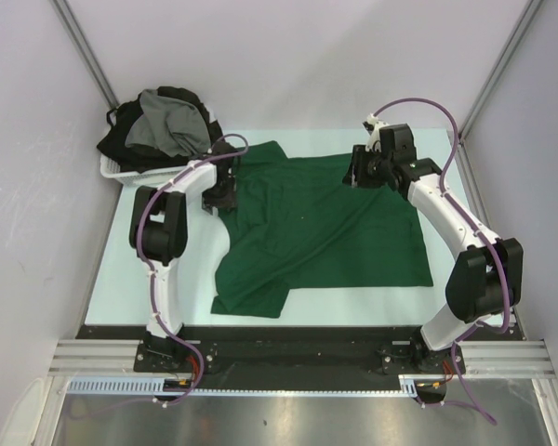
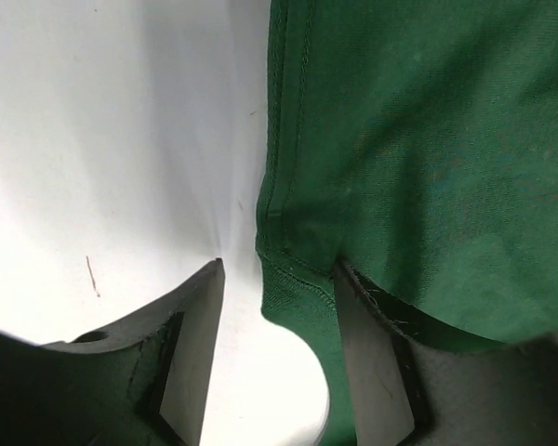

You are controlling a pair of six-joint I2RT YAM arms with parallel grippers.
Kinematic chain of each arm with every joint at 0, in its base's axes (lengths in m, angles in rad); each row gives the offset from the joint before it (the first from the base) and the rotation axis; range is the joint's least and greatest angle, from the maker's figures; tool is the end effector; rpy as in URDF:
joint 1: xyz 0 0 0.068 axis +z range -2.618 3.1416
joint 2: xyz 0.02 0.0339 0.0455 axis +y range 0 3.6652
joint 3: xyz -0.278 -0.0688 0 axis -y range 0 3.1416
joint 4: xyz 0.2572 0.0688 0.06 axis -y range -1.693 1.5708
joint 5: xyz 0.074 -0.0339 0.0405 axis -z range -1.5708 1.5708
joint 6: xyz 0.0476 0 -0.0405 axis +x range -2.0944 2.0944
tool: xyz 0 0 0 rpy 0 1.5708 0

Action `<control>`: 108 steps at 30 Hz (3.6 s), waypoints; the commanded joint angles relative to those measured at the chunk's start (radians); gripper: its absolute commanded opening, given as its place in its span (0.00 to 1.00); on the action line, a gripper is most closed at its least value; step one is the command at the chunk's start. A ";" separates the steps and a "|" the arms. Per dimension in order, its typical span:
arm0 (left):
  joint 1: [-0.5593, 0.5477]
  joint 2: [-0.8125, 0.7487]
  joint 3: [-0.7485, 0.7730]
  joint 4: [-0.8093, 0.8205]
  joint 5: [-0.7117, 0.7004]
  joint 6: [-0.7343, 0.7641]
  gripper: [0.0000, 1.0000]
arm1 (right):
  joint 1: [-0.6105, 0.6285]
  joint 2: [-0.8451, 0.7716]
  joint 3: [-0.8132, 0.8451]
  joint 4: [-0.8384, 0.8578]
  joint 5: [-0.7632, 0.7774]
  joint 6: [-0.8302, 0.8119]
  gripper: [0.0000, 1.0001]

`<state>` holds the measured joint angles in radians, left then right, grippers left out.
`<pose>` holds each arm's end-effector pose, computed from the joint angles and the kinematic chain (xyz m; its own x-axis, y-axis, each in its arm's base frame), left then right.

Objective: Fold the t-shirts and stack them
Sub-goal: Flatten out the tshirt

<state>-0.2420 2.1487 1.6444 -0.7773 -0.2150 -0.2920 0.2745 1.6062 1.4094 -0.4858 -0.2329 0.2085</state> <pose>0.4494 -0.1005 0.1591 -0.9415 -0.0573 -0.3320 -0.1002 0.9884 0.1137 0.3697 0.1155 0.3240 -0.6843 0.0165 -0.7290 -0.3010 0.9042 0.3031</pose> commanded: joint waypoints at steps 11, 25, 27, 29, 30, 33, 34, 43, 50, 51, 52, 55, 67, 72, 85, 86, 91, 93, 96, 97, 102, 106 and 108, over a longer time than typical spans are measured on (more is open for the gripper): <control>0.003 0.062 0.018 0.012 0.115 -0.033 0.17 | -0.004 -0.011 0.040 0.010 0.003 0.008 0.41; 0.004 0.322 0.481 -0.181 0.036 -0.013 0.00 | -0.004 -0.002 0.043 -0.002 0.012 0.002 0.41; 0.004 0.364 0.599 -0.221 0.031 -0.010 0.00 | -0.004 -0.009 0.045 -0.013 0.017 -0.003 0.41; 0.004 0.410 0.655 -0.238 0.020 -0.010 0.00 | -0.004 -0.012 0.046 -0.022 0.020 -0.011 0.41; 0.006 0.419 0.690 -0.246 0.006 -0.012 0.00 | -0.003 -0.015 0.046 -0.023 0.023 -0.011 0.41; 0.016 0.430 0.703 -0.247 -0.023 -0.027 0.00 | -0.004 -0.019 0.043 -0.033 0.026 -0.017 0.41; 0.021 0.428 0.701 -0.247 -0.047 -0.032 0.00 | -0.004 -0.019 0.042 -0.033 0.027 -0.017 0.41; 0.069 0.389 0.704 -0.171 -0.119 -0.016 0.00 | -0.001 -0.006 0.042 -0.014 0.026 -0.004 0.41; 0.081 0.413 0.795 -0.081 0.011 0.020 0.00 | 0.022 0.003 0.045 -0.008 0.038 -0.008 0.41; 0.081 0.412 0.796 -0.065 0.019 0.025 0.00 | 0.028 0.009 0.049 -0.010 0.040 -0.008 0.41; 0.079 0.416 0.802 -0.057 0.019 0.028 0.00 | 0.031 0.014 0.051 -0.008 0.040 -0.008 0.41; 0.082 0.430 0.825 -0.031 0.034 0.034 0.00 | 0.045 0.021 0.056 -0.005 0.044 -0.003 0.41; 0.078 0.404 0.737 -0.016 0.151 0.037 0.26 | 0.052 0.032 0.049 -0.011 0.050 -0.001 0.42; 0.076 0.286 0.623 0.004 0.138 0.057 0.40 | 0.045 0.049 0.056 0.019 0.070 -0.004 0.45; 0.024 0.132 0.603 0.055 0.111 0.085 0.45 | 0.006 0.262 0.189 0.115 0.210 -0.053 0.38; 0.020 0.135 0.603 0.055 0.115 0.082 0.45 | 0.005 0.274 0.198 0.116 0.217 -0.058 0.36; -0.011 0.177 0.618 0.065 0.151 0.082 0.45 | -0.024 0.360 0.284 0.116 0.224 -0.077 0.19; -0.020 0.198 0.623 0.073 0.160 0.086 0.45 | -0.031 0.380 0.309 0.113 0.224 -0.086 0.09; -0.033 0.224 0.640 0.088 0.175 0.094 0.45 | -0.054 0.417 0.344 0.116 0.231 -0.078 0.00; -0.037 0.230 0.646 0.093 0.174 0.093 0.45 | -0.067 0.435 0.353 0.116 0.230 -0.077 0.00; -0.037 0.278 0.669 0.122 0.181 0.059 0.42 | -0.101 0.523 0.434 0.092 0.219 -0.046 0.00; -0.042 0.312 0.664 0.142 0.190 0.004 0.29 | -0.110 0.629 0.540 0.020 0.198 -0.011 0.00; -0.046 0.326 0.672 0.136 0.200 -0.016 0.27 | -0.110 0.679 0.597 -0.023 0.184 -0.001 0.00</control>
<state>-0.2840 2.4462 2.2688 -0.6781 -0.0444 -0.2531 0.1623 2.2070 1.8919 -0.4301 -0.0269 0.1680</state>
